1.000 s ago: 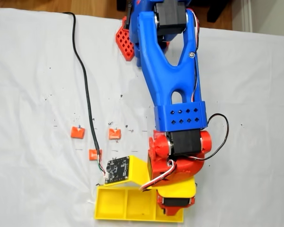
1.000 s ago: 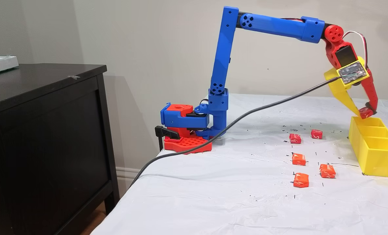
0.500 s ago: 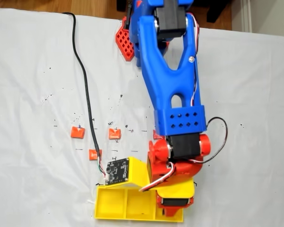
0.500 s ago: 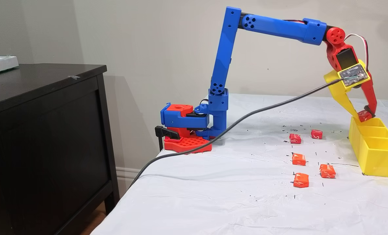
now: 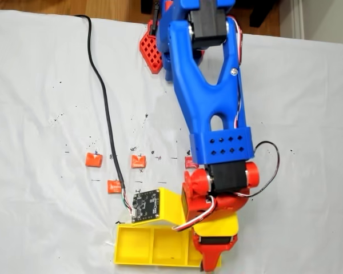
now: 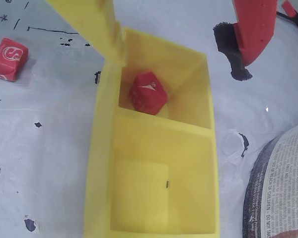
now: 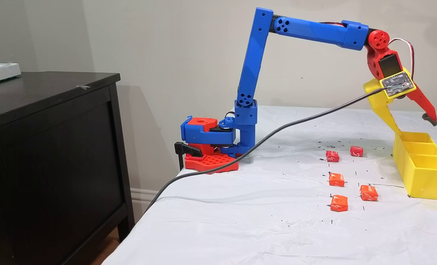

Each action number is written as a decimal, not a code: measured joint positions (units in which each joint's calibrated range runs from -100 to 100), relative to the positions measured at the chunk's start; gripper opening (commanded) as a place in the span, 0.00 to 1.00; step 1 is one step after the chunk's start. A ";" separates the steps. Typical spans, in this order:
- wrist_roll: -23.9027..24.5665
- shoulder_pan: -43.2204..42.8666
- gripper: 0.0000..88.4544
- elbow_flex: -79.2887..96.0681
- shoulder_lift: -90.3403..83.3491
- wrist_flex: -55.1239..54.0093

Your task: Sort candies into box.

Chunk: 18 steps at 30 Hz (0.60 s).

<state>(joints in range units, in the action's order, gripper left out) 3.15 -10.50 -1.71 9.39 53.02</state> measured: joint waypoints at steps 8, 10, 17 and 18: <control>-0.73 0.00 0.00 0.00 -1.78 2.94; -0.73 0.00 0.00 0.00 -3.30 4.37; -1.61 -1.17 0.00 0.00 -6.94 11.75; -1.95 -1.48 0.00 0.00 -7.19 13.10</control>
<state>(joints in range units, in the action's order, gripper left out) 1.20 -11.98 -1.71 2.20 66.11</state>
